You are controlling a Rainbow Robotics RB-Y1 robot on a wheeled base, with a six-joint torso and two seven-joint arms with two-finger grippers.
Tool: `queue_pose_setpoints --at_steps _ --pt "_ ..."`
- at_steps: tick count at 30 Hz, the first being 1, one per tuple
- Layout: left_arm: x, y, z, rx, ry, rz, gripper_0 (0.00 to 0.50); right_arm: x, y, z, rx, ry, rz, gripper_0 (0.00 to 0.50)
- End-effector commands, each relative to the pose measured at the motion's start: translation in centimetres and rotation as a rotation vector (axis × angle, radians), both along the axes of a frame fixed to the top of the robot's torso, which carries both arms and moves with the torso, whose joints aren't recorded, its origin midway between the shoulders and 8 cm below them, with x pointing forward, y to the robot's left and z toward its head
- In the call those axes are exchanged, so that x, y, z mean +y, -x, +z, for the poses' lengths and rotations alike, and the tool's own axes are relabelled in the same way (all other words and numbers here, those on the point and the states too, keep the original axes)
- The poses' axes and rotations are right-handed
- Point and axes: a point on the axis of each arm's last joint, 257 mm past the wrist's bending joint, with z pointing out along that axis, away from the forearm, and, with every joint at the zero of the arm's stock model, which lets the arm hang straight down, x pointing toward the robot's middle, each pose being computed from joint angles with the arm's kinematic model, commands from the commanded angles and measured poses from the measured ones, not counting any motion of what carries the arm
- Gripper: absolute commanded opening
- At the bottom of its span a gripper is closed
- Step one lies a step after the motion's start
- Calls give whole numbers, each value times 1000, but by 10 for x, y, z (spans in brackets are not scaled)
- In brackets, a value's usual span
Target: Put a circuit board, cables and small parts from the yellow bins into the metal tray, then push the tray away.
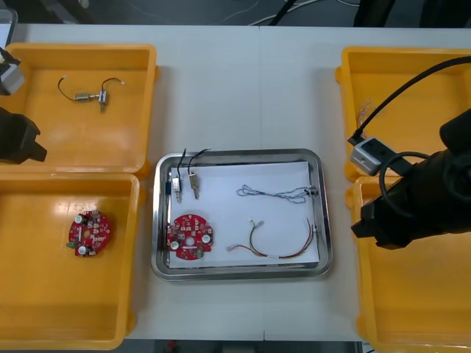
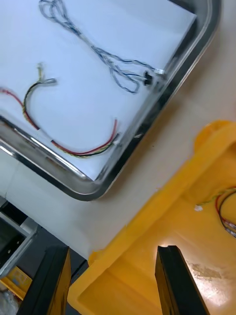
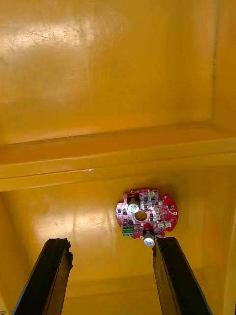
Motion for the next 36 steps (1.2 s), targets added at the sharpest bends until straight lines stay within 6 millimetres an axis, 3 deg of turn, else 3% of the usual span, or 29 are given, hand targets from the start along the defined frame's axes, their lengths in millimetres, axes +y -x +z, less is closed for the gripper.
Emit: queue_pose_setpoints --at_steps 1,13,27,36 --pt "-9 2 6 -25 52 40 500 16 5 4 -52 100 161 500" --pt "-10 3 6 -27 53 36 500 66 16 -10 -69 201 417 500" --pt "-8 2 7 -33 45 39 500 106 -12 -31 -125 287 657 500" --pt "-4 0 9 -46 30 51 500 137 -14 -56 -181 344 732 500"
